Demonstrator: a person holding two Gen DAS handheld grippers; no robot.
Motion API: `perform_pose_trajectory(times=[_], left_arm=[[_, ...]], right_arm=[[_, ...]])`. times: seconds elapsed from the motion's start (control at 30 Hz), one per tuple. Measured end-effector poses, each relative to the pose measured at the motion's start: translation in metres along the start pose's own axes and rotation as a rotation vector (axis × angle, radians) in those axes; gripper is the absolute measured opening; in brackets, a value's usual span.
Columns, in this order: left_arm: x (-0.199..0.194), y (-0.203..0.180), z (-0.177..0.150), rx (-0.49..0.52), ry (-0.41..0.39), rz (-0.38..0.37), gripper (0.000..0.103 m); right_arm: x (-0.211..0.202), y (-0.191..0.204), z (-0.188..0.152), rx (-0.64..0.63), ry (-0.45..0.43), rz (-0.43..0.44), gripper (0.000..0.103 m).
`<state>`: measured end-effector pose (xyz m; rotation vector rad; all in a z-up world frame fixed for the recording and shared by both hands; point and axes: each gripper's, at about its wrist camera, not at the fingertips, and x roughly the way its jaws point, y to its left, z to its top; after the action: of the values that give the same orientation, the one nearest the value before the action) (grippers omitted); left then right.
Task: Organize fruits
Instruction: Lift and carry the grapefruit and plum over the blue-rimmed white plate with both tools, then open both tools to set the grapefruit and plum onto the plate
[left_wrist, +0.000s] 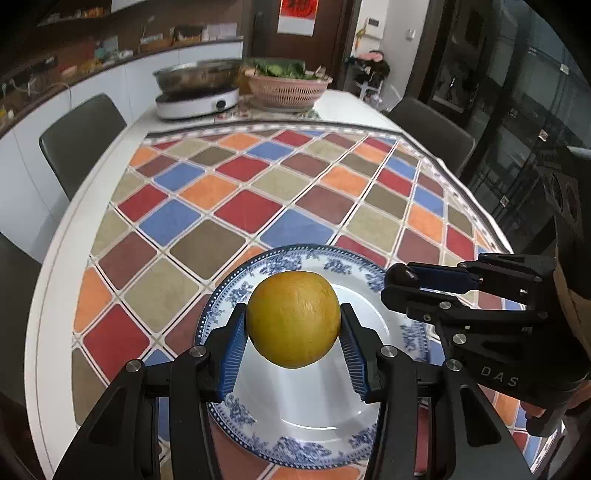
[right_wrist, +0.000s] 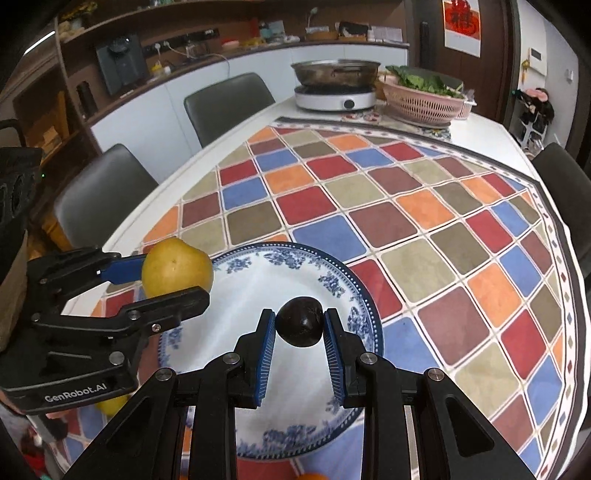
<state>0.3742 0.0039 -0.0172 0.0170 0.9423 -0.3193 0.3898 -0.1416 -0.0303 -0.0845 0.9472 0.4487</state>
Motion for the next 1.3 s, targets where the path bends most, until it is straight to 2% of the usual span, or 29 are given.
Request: perform_pose_trajectory(times=[0.27, 0.7, 1.1, 1.17, 1.3], left_arm=[[0.037, 0.007, 0.005, 0.045, 0.090, 0.031, 0.048], [0.074, 0.020, 0.004, 0.005, 0.178, 0.035, 0.048], [0.076, 0.020, 0.008, 0.006, 0.178, 0.049, 0.049], [0.075, 0.019, 0.009, 0.011, 0.174, 0.063, 0.056], [0.067, 0.018, 0.011, 0.019, 0.150, 0.075, 0.057]], right_arm=[[0.032, -0.004, 0.004, -0.015, 0.085, -0.016, 0.028], [0.064, -0.012, 0.007, -0.014, 0.155, -0.019, 0.028], [0.075, -0.015, 0.006, -0.013, 0.176, -0.025, 0.028], [0.076, -0.015, 0.005, -0.010, 0.178, -0.023, 0.028], [0.076, -0.013, 0.003, -0.017, 0.174, -0.022, 0.028]])
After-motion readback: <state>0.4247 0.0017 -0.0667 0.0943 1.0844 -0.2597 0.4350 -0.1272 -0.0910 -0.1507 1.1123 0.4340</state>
